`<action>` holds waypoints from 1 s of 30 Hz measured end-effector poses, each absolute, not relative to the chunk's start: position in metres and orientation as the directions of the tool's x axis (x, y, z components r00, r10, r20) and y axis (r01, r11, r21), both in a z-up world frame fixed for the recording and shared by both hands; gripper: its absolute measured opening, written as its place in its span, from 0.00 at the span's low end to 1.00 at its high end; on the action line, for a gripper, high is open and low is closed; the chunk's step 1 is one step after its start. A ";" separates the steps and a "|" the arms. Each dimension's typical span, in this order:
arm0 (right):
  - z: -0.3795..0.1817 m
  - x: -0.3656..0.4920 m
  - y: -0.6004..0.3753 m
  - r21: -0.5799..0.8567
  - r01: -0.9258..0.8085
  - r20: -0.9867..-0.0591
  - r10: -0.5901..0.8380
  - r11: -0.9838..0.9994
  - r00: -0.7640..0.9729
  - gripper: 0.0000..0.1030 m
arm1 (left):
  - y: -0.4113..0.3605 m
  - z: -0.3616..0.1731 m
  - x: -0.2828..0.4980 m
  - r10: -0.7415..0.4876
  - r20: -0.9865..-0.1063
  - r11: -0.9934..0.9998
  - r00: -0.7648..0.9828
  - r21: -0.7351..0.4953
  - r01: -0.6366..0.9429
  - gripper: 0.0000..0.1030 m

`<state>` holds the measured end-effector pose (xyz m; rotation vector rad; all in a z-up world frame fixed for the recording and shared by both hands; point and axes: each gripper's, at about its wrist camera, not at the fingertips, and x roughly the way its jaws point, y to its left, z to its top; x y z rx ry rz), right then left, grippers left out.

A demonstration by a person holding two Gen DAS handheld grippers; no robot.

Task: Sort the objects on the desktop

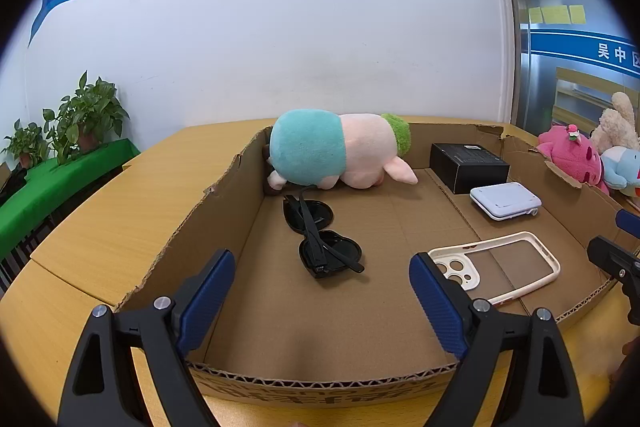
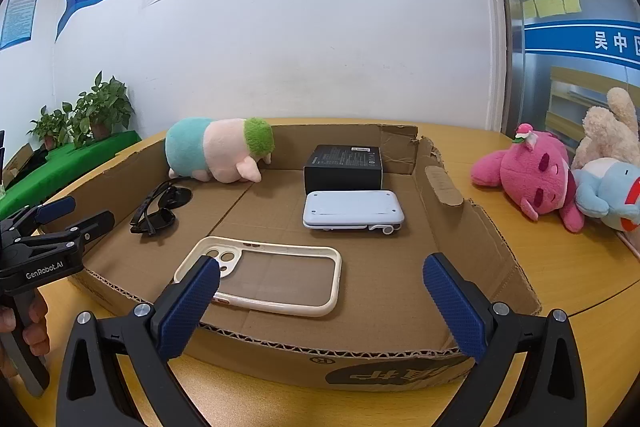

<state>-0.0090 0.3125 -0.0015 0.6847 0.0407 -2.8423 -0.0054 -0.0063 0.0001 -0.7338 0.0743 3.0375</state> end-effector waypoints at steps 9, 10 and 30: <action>-0.001 -0.006 0.309 0.026 0.164 -0.455 -0.157 -0.986 -0.877 1.00 | -0.007 0.000 -0.006 0.005 -0.458 -0.999 -0.889 0.041 -0.026 0.86; -0.001 -0.006 0.310 0.027 0.162 -0.456 -0.156 -0.986 -0.876 1.00 | -0.007 0.000 -0.007 0.005 -0.458 -0.999 -0.889 0.043 -0.028 0.86; -0.002 -0.006 0.310 0.027 0.162 -0.456 -0.156 -0.986 -0.876 1.00 | -0.006 0.000 -0.007 0.005 -0.458 -0.999 -0.889 0.042 -0.028 0.87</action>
